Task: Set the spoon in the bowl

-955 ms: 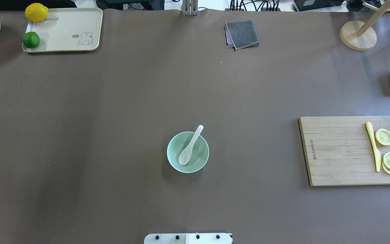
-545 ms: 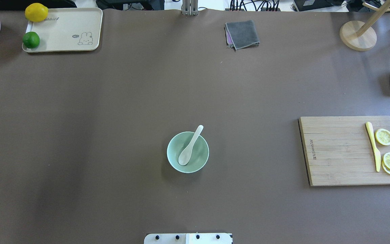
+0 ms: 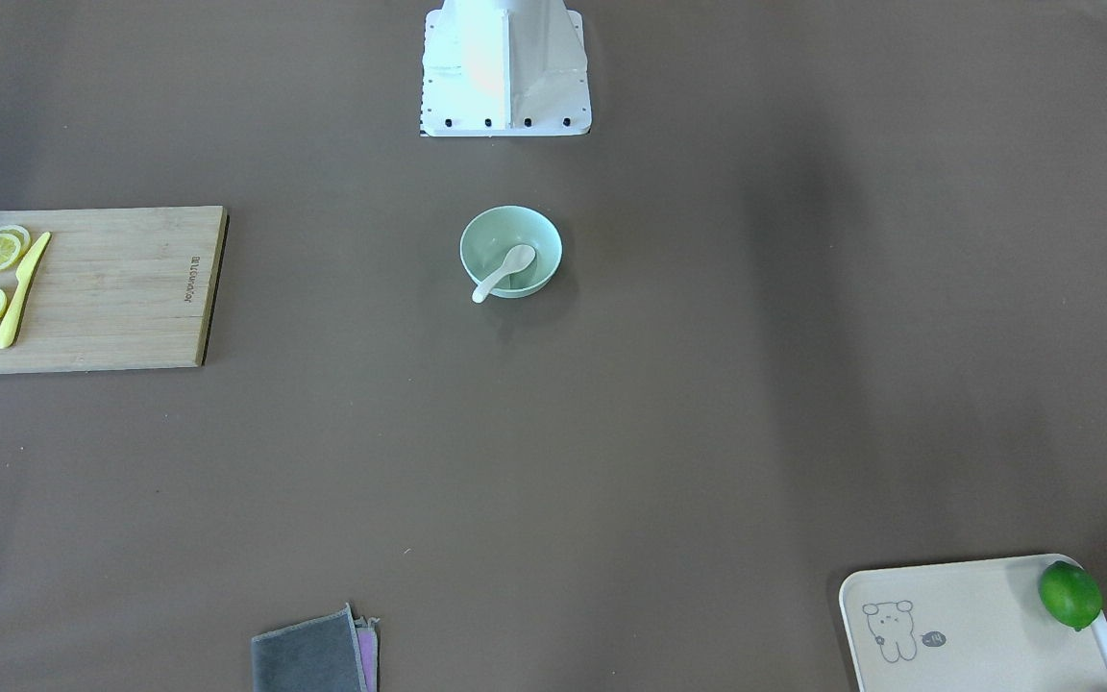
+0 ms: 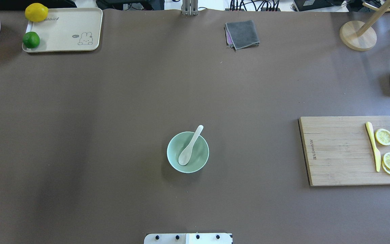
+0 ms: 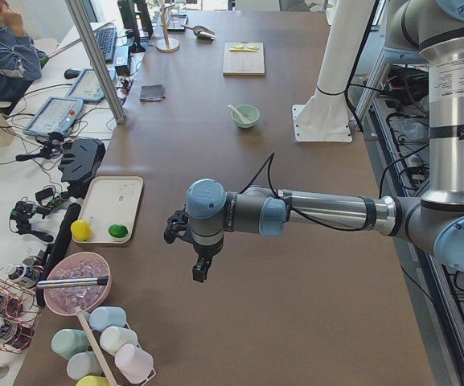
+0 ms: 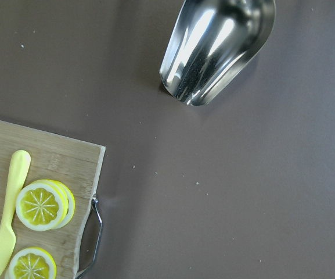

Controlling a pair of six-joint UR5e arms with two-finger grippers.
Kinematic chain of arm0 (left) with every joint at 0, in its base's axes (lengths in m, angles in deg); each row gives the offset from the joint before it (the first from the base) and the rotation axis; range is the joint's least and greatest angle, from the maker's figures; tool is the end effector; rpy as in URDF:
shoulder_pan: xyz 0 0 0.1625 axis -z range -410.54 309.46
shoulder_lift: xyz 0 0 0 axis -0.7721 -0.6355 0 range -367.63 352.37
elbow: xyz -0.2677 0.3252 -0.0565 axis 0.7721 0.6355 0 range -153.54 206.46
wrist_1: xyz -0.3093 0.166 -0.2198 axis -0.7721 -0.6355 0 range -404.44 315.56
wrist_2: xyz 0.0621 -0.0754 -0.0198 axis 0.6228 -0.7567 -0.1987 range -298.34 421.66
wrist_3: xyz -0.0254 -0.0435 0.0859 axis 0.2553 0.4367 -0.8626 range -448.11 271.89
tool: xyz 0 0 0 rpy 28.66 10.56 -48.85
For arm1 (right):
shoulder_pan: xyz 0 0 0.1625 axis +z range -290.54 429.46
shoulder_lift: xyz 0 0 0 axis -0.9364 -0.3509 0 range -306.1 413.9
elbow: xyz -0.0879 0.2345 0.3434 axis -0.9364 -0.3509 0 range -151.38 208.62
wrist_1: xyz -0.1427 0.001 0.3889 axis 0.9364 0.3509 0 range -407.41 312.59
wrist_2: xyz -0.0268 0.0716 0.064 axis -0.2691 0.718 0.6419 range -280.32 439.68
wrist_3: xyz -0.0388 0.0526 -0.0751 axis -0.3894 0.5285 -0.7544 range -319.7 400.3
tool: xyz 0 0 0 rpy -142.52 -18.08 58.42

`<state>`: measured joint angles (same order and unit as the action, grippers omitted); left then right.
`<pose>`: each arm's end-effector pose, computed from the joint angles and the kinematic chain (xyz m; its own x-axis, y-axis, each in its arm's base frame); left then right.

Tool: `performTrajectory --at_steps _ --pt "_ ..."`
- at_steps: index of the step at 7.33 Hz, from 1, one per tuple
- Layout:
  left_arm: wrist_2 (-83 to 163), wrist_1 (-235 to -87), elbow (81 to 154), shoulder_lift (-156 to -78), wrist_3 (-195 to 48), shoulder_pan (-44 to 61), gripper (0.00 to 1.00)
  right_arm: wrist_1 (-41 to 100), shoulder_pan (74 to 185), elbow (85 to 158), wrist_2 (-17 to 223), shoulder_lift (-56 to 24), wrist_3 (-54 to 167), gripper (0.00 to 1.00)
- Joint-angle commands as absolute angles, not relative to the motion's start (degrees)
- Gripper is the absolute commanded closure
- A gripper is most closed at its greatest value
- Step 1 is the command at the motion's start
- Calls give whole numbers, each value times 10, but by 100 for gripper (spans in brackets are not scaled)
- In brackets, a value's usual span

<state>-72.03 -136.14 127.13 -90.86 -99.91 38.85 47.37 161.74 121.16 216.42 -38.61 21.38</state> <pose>-0.0598 -0.4479 0.6198 0.7049 0.2769 -0.6530 -0.1580 0.9588 0.2360 0.0793 -0.4646 0.6632 0.6584 -0.2399 0.7135 0.1836 0.9704 0.1569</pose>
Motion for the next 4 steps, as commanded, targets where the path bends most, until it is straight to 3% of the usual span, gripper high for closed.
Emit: performTrajectory --at_steps 1,4 --pt "-722 -1361 1273 -910 -999 388 2 473 1617 1214 2166 -386 214 0" --pt "-719 -1361 1268 -916 -999 388 2 473 1617 1216 2166 -385 214 0"
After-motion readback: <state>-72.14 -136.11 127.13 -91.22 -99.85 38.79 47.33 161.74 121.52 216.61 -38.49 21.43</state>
